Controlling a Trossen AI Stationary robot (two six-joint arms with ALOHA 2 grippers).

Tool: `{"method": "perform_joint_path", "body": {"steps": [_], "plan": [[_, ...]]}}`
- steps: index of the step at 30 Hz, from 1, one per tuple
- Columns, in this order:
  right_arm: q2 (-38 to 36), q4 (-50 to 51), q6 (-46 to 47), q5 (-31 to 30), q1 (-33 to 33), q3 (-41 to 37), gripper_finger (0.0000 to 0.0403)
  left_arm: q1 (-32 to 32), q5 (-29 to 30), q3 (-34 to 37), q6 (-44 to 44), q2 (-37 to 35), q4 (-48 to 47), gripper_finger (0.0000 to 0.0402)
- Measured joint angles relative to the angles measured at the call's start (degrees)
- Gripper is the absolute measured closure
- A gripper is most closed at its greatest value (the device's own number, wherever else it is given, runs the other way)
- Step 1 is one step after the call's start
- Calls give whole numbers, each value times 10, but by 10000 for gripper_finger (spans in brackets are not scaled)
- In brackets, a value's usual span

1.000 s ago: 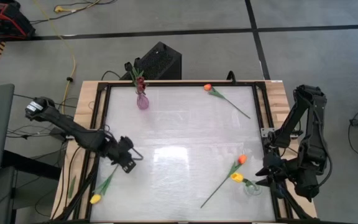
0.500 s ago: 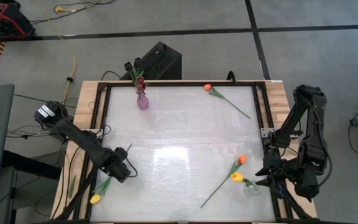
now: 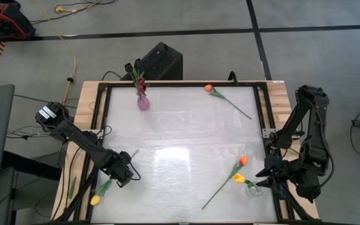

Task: Sort flowers into vase by color
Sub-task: Put the yellow flower into the transparent vase

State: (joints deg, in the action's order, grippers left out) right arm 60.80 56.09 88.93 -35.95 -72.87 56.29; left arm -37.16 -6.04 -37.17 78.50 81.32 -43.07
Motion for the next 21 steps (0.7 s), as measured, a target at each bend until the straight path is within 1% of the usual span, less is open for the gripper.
{"method": "perform_joint_path", "body": {"steps": [3, 5, 7, 9, 12, 15, 17, 19, 21], "plan": [[0, -3, -42, 3, 20, 1, 193, 13, 30, 2, -15, -22, 4, 396], [0, 18, -76, 26, 35, 17, 194, 25, 79, -2, -29, -38, 14, 399], [0, 54, -94, 44, 50, 39, 197, 35, 107, -4, -41, -58, 12, 400], [0, 97, -98, 48, 63, 66, 200, 48, 119, -5, -48, -75, 14, 401], [0, 149, -106, 62, 83, 108, 205, 64, 153, -10, -68, -102, 32, 401], [0, 180, -137, 85, 109, 146, 210, 82, 174, -10, -104, -120, 80, 401], [0, 187, -165, 88, 128, 167, 214, 98, 184, -10, -137, -126, 130, 401], [-1, 188, -220, 84, 149, 183, 218, 117, 188, -10, -176, -127, 191, 401], [0, 179, -292, 65, 174, 190, 221, 141, 185, -10, -214, -127, 265, 401]]}}
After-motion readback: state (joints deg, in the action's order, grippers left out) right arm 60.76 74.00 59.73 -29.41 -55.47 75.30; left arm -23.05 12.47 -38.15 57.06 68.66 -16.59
